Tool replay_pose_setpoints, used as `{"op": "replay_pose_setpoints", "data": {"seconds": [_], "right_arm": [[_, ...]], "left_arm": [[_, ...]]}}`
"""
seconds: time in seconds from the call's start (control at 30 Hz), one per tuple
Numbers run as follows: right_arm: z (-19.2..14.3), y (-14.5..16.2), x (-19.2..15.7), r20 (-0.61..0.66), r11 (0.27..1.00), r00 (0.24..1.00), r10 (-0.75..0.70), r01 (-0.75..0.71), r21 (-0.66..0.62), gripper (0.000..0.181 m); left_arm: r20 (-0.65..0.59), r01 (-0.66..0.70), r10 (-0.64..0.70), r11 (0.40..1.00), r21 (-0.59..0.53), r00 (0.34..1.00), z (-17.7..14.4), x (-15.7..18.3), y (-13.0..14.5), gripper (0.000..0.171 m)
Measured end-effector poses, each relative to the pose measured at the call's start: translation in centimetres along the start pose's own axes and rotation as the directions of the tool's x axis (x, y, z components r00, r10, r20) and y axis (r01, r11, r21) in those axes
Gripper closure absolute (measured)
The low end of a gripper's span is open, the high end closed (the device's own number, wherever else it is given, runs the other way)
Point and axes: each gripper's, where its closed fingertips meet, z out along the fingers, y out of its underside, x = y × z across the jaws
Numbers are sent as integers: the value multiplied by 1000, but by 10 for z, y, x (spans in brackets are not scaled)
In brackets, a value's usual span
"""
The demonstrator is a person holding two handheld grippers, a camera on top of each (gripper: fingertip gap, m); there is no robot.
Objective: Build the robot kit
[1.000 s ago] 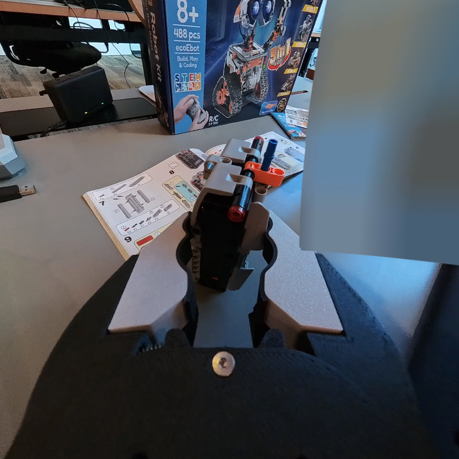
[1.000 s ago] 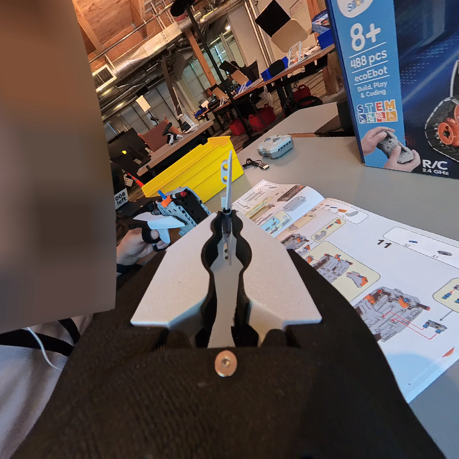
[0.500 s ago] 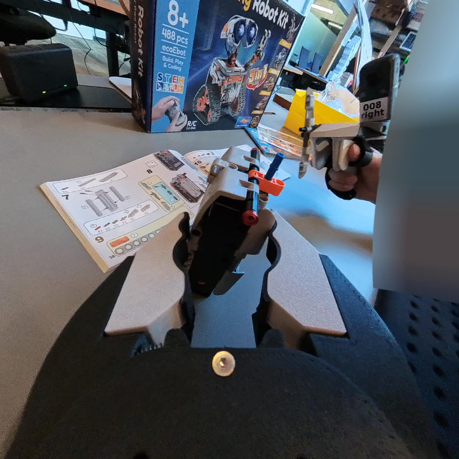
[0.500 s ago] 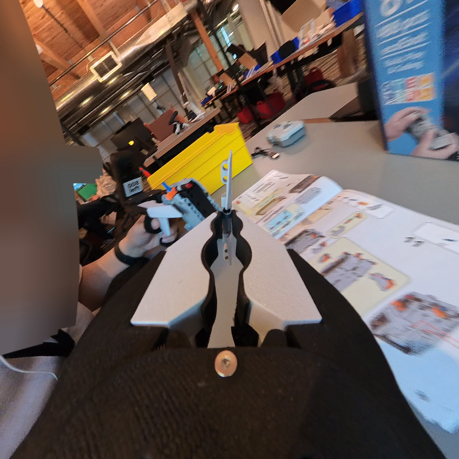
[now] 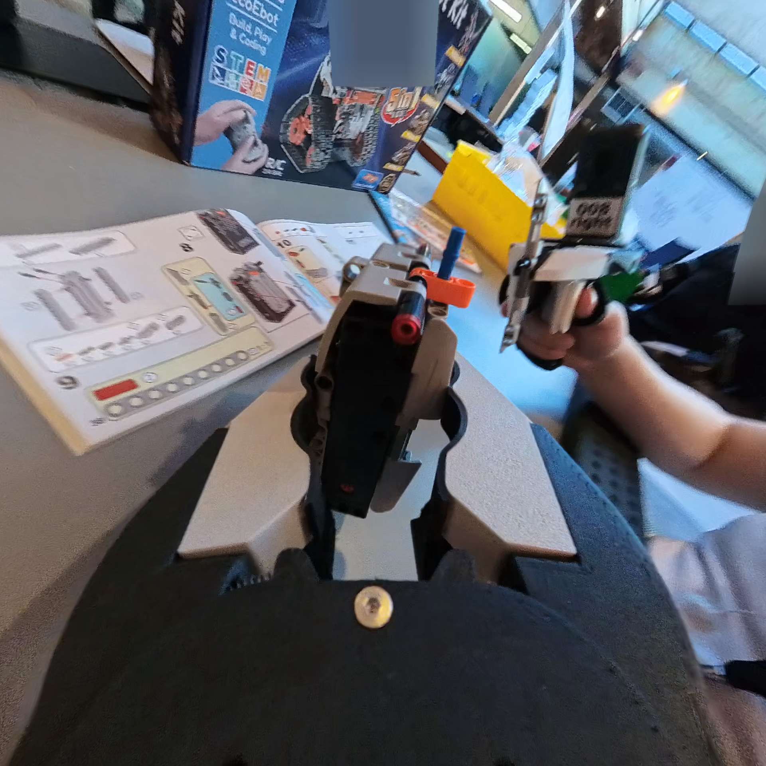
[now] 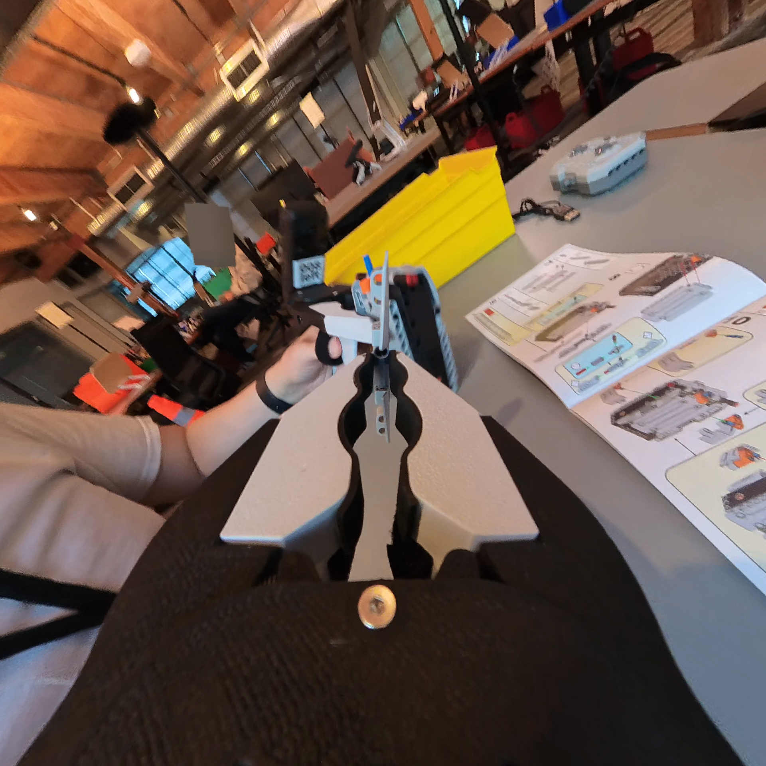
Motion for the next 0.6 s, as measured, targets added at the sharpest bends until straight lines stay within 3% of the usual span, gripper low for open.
{"op": "replay_pose_setpoints", "data": {"seconds": [0.17, 0.37, 0.6], "right_arm": [[-3, -8, -2, -1, 1000, 1000, 14, -14, -1, 176], [-3, -22, -25, 19, 999, 999, 29, -29, -21, 176], [0, -13, -16, -223, 975, 961, -161, 120, -187, 176]], "left_arm": [[-127, 158, -154, 987, 21, 980, 10, 33, -19, 114], [-153, 247, -233, 965, 82, 960, 29, 52, -36, 113], [-206, 368, -340, 922, 118, 918, 39, 53, -32, 114]]}}
